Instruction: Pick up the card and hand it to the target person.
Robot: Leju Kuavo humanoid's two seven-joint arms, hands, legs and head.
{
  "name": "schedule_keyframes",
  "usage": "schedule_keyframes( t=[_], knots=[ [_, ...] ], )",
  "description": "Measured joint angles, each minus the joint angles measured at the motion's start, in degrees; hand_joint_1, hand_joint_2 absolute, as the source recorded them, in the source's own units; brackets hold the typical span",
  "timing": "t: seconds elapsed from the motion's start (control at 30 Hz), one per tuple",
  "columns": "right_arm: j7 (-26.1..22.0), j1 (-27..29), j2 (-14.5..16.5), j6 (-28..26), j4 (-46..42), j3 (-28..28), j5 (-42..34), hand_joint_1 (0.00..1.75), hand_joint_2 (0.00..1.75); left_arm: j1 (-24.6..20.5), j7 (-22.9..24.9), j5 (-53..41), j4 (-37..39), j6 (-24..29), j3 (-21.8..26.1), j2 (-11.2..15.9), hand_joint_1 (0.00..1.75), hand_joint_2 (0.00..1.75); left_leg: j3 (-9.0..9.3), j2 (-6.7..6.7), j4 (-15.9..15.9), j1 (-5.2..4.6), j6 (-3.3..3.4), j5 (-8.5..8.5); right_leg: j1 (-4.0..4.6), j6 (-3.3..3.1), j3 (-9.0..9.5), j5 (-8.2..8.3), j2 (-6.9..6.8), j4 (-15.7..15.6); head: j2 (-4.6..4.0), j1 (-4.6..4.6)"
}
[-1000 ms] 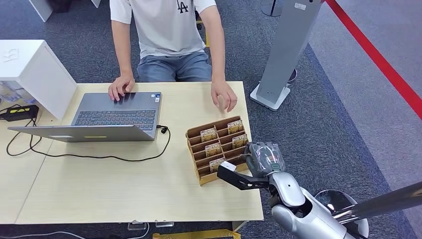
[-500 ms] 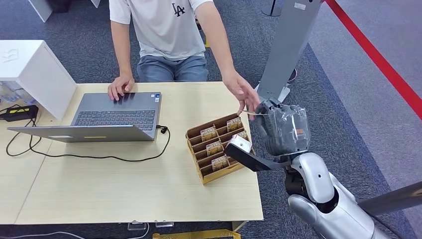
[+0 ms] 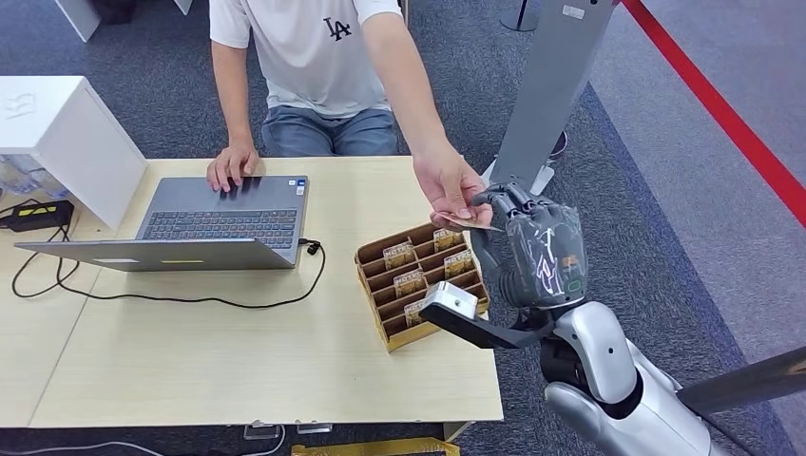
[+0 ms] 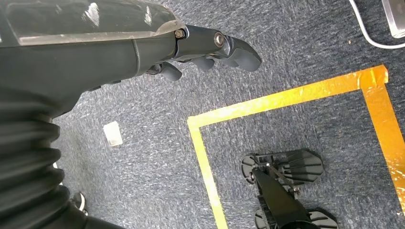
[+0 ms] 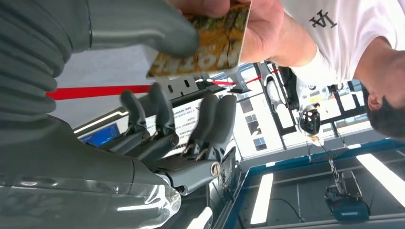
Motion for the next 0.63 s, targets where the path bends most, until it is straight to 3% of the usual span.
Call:
schedule_keyframes(
  t=[0.1,0.33,0.4,0.5,0.63],
  knots=[
    [-0.3,0.4,0.4,-0.1,0.5,0.4,-0.2,0.01,1.75,0.0,0.3,0.3,0.0,0.2,0.1,0.0,0.0,0.0,0.0,0.0,0.0,0.0,0.0,0.0,0.0,0.0,0.0,0.0,0.0,0.0,0.0,-0.01],
    [-1.2,1.3,1.0,-1.4,1.5,0.5,-4.8,0.0,1.75,0.0,1.3,0.5,0.0,1.0,0.8,0.0,0.0,0.0,-0.01,0.0,0.0,0.0,0.0,0.0,0.0,0.0,0.0,0.0,0.0,0.0,0.0,0.08],
    [-3.4,1.9,1.2,-2.0,1.9,0.5,-14.1,0.0,1.75,0.0,1.4,0.4,0.0,1.3,1.0,0.0,0.0,0.0,0.0,0.0,0.0,0.0,0.0,0.0,0.0,0.0,0.0,0.0,0.0,0.0,0.0,0.09],
    [-8.6,3.1,1.6,-2.5,3.0,0.4,-34.5,0.0,1.75,0.0,1.6,0.3,0.0,1.3,1.3,0.0,0.0,0.0,-0.01,0.0,0.0,0.0,0.0,0.0,0.0,0.0,0.0,0.0,-0.01,0.0,0.0,0.05],
    [-12.8,4.6,2.0,-3.0,5.0,0.4,-45.6,0.0,1.75,0.0,1.9,0.2,0.0,0.5,1.5,0.0,0.0,0.0,-0.02,-0.01,0.0,0.0,0.0,0.0,0.0,0.0,0.0,0.0,-0.01,0.0,0.0,-0.01]
  ],
)
